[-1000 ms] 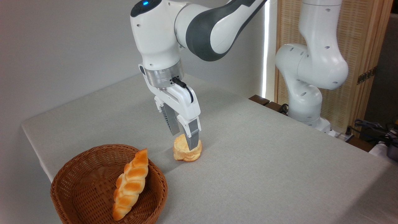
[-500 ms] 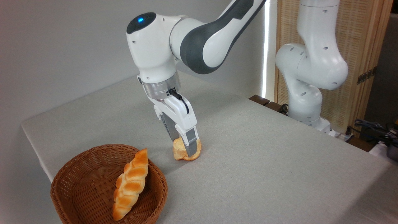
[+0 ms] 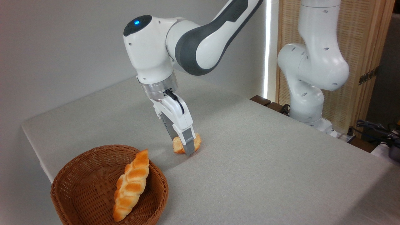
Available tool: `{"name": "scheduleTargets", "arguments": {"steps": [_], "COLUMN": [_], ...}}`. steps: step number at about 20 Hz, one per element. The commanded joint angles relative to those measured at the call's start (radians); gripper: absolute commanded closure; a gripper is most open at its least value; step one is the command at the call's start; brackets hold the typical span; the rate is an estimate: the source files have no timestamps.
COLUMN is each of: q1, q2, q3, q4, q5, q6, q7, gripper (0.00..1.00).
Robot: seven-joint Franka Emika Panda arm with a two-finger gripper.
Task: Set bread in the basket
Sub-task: 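Close the gripper fingers around the round bun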
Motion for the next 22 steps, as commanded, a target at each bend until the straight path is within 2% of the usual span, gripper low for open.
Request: {"name": "scheduleTargets", "arguments": {"steps": [1,2,6,8,17,22], "q1": [-0.006,-0.006,-0.006,-0.006,-0.004,0.000], "q2": [0.006,0.006,0.015,0.017,0.015,0.006], "q3": [0.005,0.005,0.005,0.005,0.007,0.019], "q4": [-0.002,-0.002,-0.002,0.000,0.001,0.061], "q5": [-0.002,-0.002,-0.004,-0.002,-0.005,-0.017], "q6": [0.014,0.014,0.014,0.014,0.013,0.010], "q7": [0.019,0.020,0.052,0.052,0.052,0.052], "gripper": [0.01,0.08,0.48,0.51,0.51,0.51]}}
